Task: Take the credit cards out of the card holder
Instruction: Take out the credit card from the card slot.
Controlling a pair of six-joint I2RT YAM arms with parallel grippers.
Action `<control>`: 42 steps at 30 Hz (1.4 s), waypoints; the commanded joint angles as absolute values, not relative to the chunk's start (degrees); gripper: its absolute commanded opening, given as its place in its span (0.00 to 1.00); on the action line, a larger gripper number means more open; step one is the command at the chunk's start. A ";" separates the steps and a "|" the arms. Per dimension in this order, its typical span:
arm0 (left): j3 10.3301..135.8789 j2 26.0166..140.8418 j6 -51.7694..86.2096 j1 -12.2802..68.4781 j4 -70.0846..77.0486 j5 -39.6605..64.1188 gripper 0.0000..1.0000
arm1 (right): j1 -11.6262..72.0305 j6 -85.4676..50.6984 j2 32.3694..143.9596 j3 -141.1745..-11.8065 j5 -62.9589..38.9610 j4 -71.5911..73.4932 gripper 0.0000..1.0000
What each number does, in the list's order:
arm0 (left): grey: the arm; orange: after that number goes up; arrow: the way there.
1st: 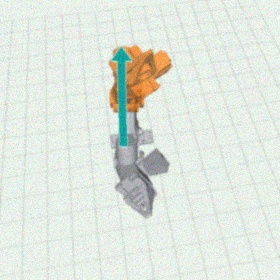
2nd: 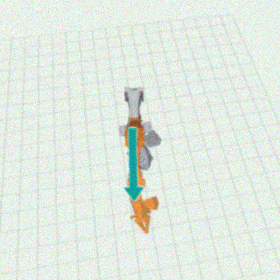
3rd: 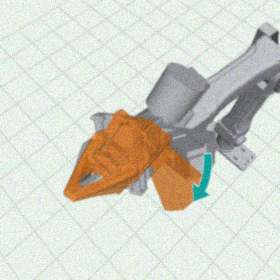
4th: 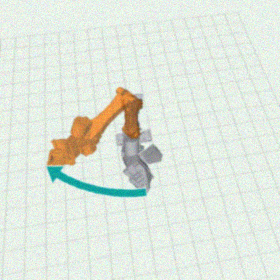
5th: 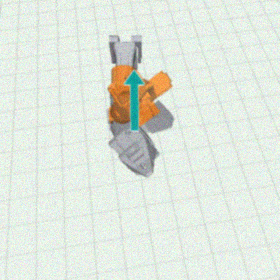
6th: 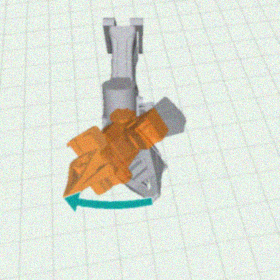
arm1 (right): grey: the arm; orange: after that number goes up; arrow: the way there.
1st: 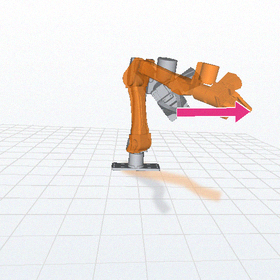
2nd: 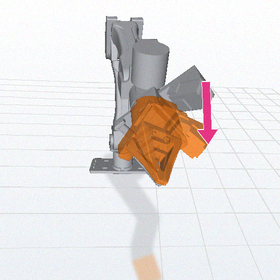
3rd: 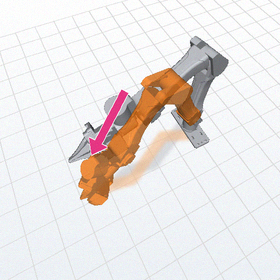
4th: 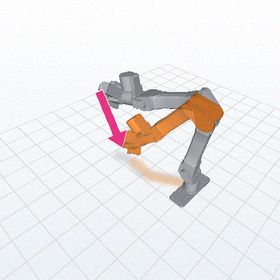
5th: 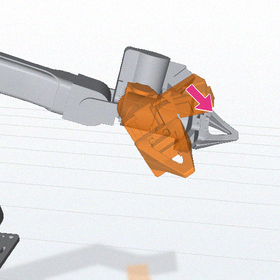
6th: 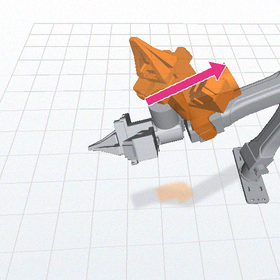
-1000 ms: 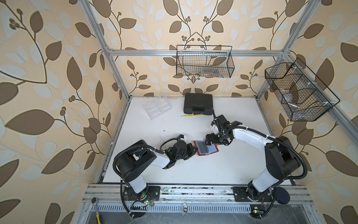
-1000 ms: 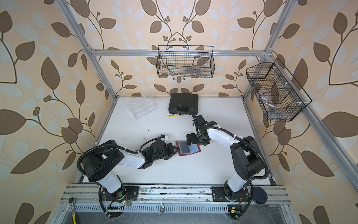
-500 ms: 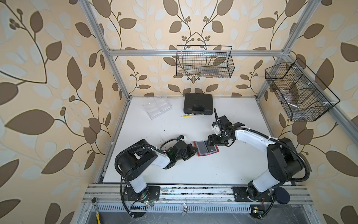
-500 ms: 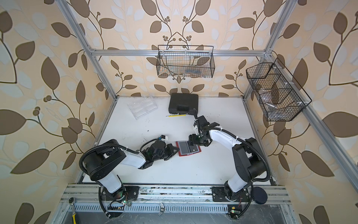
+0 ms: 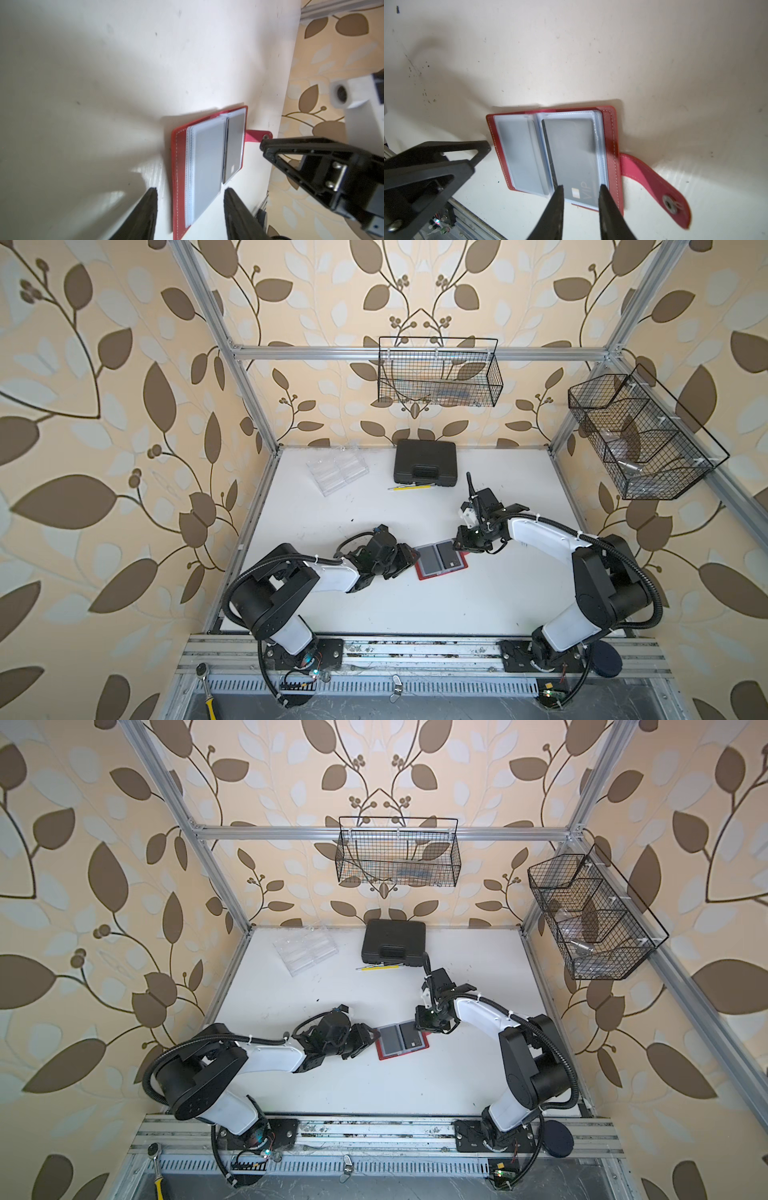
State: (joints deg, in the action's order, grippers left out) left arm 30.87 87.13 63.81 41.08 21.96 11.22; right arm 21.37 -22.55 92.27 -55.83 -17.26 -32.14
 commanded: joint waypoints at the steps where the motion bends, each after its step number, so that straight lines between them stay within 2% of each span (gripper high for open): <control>1: 36.51 80.39 58.67 40.25 6.36 8.79 0.56 | 21.46 -22.98 93.74 -54.71 -19.07 -30.57 0.21; 5: 43.19 81.43 57.45 42.03 3.60 10.87 0.54 | 21.19 -23.12 95.40 -53.62 -18.61 -29.05 0.17; 11: 53.03 93.41 58.32 47.49 5.40 14.23 0.37 | 20.57 -22.85 96.85 -52.42 -18.21 -27.89 0.13; 21: 50.41 98.47 63.50 48.16 10.46 12.89 0.19 | 20.48 -24.06 96.68 -48.58 -18.94 -25.16 0.12; 42: 42.50 101.98 69.70 48.08 29.14 12.21 0.15 | 20.48 -24.90 97.22 -45.88 -20.39 -24.40 0.08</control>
